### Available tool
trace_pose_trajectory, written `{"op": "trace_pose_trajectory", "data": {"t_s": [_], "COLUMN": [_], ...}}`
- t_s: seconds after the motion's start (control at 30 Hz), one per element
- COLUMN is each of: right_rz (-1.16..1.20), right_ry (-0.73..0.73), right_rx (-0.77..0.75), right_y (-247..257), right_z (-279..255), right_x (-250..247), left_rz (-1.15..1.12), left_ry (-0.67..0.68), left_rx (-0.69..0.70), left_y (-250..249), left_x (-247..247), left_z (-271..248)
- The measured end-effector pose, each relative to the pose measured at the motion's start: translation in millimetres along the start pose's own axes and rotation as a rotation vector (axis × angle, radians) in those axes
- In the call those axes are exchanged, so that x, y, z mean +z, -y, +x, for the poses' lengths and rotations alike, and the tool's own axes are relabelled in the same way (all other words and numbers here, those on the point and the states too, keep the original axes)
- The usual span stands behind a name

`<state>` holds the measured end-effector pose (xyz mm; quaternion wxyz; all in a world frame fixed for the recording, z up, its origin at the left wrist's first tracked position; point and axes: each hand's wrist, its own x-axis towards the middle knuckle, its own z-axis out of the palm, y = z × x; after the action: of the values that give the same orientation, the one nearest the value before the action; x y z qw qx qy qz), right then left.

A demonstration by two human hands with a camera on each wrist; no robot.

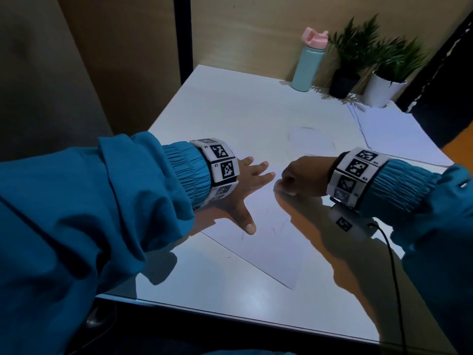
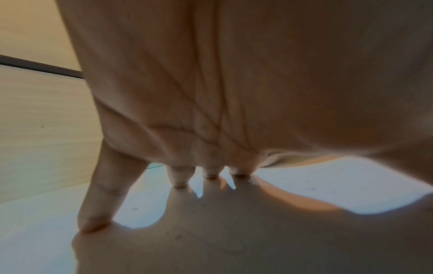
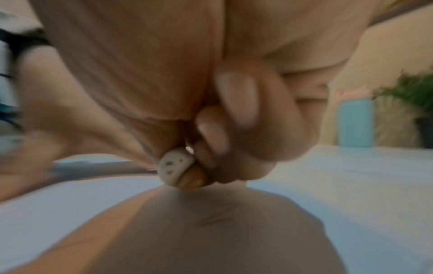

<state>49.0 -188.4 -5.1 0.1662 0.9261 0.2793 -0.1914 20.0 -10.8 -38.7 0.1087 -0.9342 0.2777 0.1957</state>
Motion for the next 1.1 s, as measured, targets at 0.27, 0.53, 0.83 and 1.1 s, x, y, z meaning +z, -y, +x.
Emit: {"op": "trace_pose_trajectory", "data": {"t_s": [0.27,0.53,0.83,1.1], "right_rz": [-0.003,0.045,-0.068,0.167], "right_ry": [0.039,0.083,-0.115,-0.242], "right_rx": [-0.055,-0.226,-0.136,-0.081], "right_y": [7,40,1,-21], "right_z": [-5,-23,6,0], "right_x": [2,12,9,1], "left_rz": [-0.013,-0.018,-0.001,0.007], "left_ry": [-0.006,0.008,-0.003,-0.018], "left_rx": [0.007,-0.013,-0.001,-0.019], "left_y": [0,-1,-1,0], "left_x": [0,-3,-3,1], "left_z": [0,-1,-1,2]}}
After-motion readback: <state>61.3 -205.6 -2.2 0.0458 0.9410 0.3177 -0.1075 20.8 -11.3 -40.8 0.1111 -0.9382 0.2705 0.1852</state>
